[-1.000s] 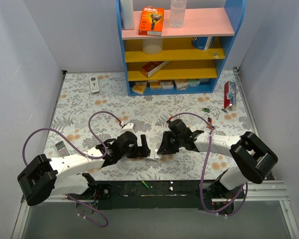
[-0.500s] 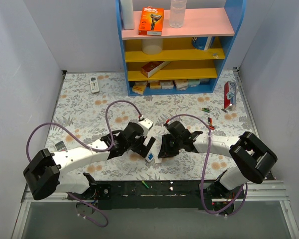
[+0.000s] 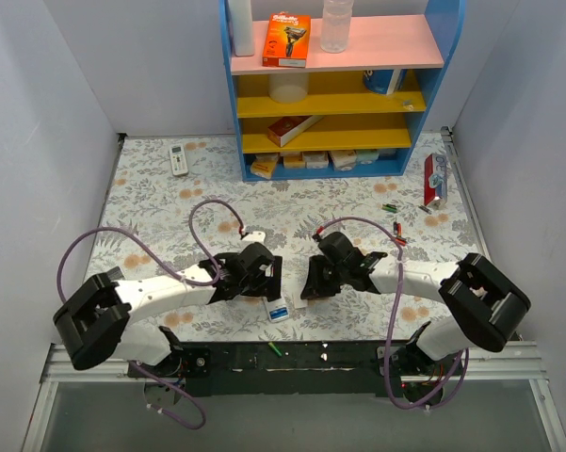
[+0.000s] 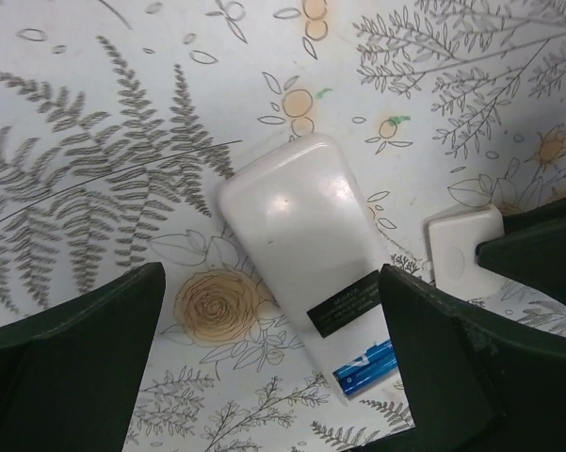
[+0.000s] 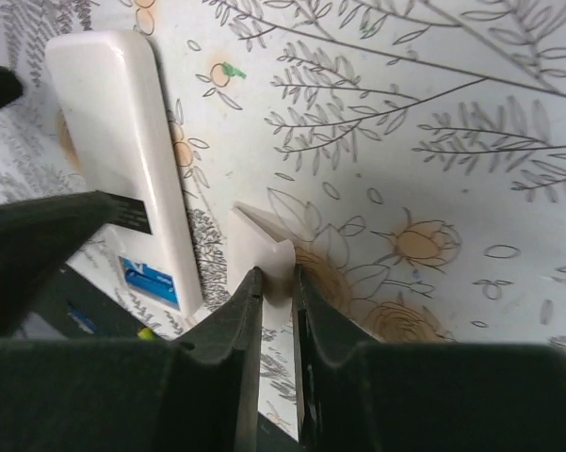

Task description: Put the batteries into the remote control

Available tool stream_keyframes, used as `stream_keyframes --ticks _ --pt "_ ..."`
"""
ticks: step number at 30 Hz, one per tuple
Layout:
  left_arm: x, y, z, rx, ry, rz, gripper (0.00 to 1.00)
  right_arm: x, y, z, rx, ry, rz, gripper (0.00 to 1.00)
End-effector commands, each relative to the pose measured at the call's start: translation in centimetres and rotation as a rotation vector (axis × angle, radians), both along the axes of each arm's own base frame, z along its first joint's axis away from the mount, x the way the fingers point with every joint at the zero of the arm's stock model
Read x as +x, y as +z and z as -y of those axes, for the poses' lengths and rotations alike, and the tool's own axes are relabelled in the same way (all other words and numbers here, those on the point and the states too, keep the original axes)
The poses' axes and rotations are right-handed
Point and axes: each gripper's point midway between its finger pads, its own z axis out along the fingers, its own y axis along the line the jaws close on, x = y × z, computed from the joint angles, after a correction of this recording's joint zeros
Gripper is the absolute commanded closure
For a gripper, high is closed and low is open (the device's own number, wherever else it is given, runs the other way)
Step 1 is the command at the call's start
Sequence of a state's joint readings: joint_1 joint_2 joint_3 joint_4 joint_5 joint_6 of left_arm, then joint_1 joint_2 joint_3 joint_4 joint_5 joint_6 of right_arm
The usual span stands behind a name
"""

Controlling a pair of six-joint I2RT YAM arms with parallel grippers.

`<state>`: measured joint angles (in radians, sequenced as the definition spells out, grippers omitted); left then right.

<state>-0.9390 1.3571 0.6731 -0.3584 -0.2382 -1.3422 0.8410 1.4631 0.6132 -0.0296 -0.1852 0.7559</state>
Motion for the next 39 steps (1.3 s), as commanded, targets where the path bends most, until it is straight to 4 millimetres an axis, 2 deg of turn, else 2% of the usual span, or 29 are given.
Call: stream_keyframes --ticks 1,2,3,4,6,10,11,12,13,14,15,16,17,18,19,20,21,22,24,26,29,32,33,34,36,37,39 --pt "2.0 4.0 -1.9 -0.059 0.189 0.138 0.02 0.5 -1.7 3.7 -0.170 -0.011 0.088 0.82" --pt "2.3 5.5 -2.2 -0.083 0.211 0.172 0.02 1.2 -0.8 3.5 -0.172 -0.004 0.126 0.72" --pt "3.1 6.3 -3.0 -0.072 0.262 0.217 0.02 1.6 -0.4 3.8 -0.191 0.021 0.164 0.59" --pt "3.3 7.2 -3.5 -0.087 0.315 0.228 0.02 2.0 -0.2 4.3 -0.223 0.016 0.190 0.54" --pt "4.0 9.3 -4.7 -0.118 0.385 0.293 0.02 2.4 1.3 3.7 -0.203 0.047 0.247 0.43" --pt "5.0 12.5 -6.1 -0.218 0.454 0.383 0.02 2.9 3.9 2.3 -0.198 0.087 0.356 0.33" --pt "5.0 12.3 -6.6 -0.220 0.455 0.388 0.02 2.5 4.2 1.7 -0.192 0.118 0.374 0.32" --pt "5.3 13.0 -7.4 -0.247 0.480 0.405 0.02 2.3 4.5 1.2 -0.184 0.140 0.386 0.31" --pt "5.4 13.2 -7.3 -0.280 0.468 0.401 0.02 2.2 5.3 0.1 -0.156 0.164 0.403 0.30" --pt "5.2 12.1 -7.8 -0.274 0.473 0.385 0.02 1.3 5.2 -0.9 -0.144 0.206 0.403 0.29" --pt "5.7 11.8 -8.8 -0.281 0.504 0.376 0.02 0.8 5.3 -1.8 -0.134 0.230 0.405 0.23" --pt "5.8 11.9 -9.1 -0.311 0.511 0.378 0.02 0.7 6.0 -2.9 -0.123 0.246 0.423 0.22" --pt "5.4 10.7 -8.9 -0.330 0.498 0.339 0.02 -0.4 5.2 -3.9 -0.145 0.294 0.419 0.21" --pt "5.7 10.4 -9.7 -0.343 0.528 0.332 0.02 -0.9 4.8 -4.2 -0.168 0.315 0.416 0.19" --pt "5.9 10.7 -9.8 -0.377 0.535 0.341 0.02 -0.9 4.4 -4.6 -0.196 0.322 0.428 0.19" --pt "5.7 10.5 -9.6 -0.400 0.524 0.321 0.02 -1.7 3.9 -5.8 -0.217 0.357 0.430 0.18" --pt "5.9 10.0 -10.3 -0.404 0.552 0.314 0.02 -2.0 3.5 -6.0 -0.243 0.366 0.432 0.18" --pt "5.9 9.9 -10.5 -0.411 0.557 0.307 0.02 -1.8 3.0 -5.6 -0.299 0.358 0.445 0.18" --pt "5.9 9.7 -11.0 -0.419 0.568 0.299 0.02 -2.5 2.0 -6.4 -0.342 0.383 0.455 0.18" --pt "5.6 9.6 -11.2 -0.422 0.574 0.297 0.02 -3.1 0.5 -6.0 -0.403 0.399 0.437 0.18" --pt "5.0 9.1 -11.3 -0.428 0.584 0.271 0.02 -3.3 -0.7 -6.0 -0.453 0.413 0.425 0.19" --pt "4.3 8.9 -10.9 -0.443 0.565 0.234 0.02 -3.3 -0.9 -5.9 -0.468 0.445 0.438 0.35" --pt "4.2 9.0 -10.9 -0.441 0.554 0.235 0.02 -3.2 -0.8 -5.9 -0.470 0.454 0.452 0.48" --pt "4.1 9.1 -11.0 -0.436 0.550 0.242 0.02 -2.7 -1.0 -5.4 -0.494 0.503 0.496 0.52" --pt "4.1 8.8 -11.2 -0.431 0.551 0.249 0.02 -1.9 -0.7 -5.5 -0.482 0.540 0.550 0.54" --pt "4.1 9.0 -10.9 -0.451 0.541 0.257 0.02 -2.1 -1.1 -5.1 -0.478 0.634 0.562 0.54" --pt "4.1 9.0 -10.7 -0.455 0.521 0.260 0.02 -1.4 -1.0 -5.2 -0.452 0.691 0.588 0.54"
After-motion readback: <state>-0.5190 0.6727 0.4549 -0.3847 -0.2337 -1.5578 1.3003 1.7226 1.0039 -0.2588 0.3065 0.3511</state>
